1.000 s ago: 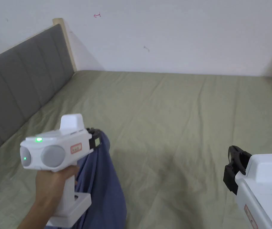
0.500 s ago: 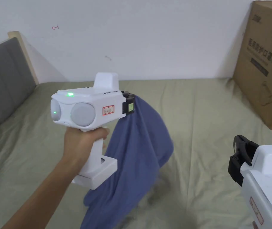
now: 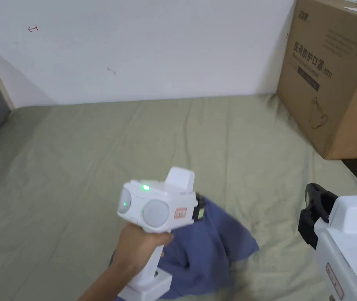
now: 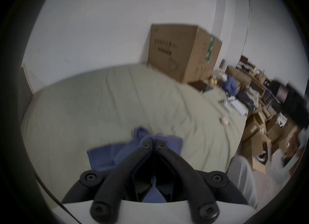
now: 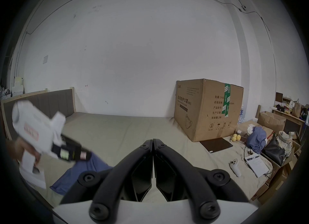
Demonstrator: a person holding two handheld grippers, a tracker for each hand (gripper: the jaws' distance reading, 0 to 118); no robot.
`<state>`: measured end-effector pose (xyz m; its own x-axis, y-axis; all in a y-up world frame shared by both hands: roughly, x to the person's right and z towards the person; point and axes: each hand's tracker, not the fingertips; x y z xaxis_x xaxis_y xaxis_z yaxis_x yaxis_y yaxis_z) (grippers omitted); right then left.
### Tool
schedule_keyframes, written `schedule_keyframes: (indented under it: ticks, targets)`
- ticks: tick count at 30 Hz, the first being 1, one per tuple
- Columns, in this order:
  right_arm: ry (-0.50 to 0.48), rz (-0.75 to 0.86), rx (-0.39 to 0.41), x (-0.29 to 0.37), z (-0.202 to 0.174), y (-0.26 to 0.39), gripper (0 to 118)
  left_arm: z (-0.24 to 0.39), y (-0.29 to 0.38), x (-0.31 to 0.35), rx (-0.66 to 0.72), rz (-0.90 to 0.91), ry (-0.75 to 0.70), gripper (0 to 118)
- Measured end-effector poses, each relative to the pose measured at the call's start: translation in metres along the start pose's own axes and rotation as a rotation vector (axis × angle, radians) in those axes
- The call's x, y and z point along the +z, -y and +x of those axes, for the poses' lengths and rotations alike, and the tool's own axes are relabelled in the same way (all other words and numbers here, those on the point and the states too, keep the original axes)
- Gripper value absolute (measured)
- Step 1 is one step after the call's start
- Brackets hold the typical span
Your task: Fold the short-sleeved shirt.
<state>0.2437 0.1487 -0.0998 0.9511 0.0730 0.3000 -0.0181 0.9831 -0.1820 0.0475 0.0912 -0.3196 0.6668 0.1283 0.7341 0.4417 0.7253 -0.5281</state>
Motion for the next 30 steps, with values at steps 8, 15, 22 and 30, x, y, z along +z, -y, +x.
schedule_keyframes:
  ticks: [8, 15, 22, 30]
  targets:
    - [-0.007, -0.057, -0.009, -0.009, 0.0, 0.018, 0, -0.014, 0.078, -0.07, -0.069, -0.285, -0.136, 0]
    - [-0.007, -0.089, -0.023, -0.009, -0.002, 0.025, 0, -0.019, 0.099, -0.08, 0.001, -0.31, -0.183, 17]
    - [-0.017, -0.06, -0.021, 0.001, -0.009, 0.012, 0, -0.02, 0.061, -0.006, 0.127, -0.022, -0.223, 109]
    - [-0.024, 0.02, -0.025, 0.013, -0.017, -0.013, 0, -0.026, 0.027, 0.117, 0.152, 0.449, -0.341, 109]
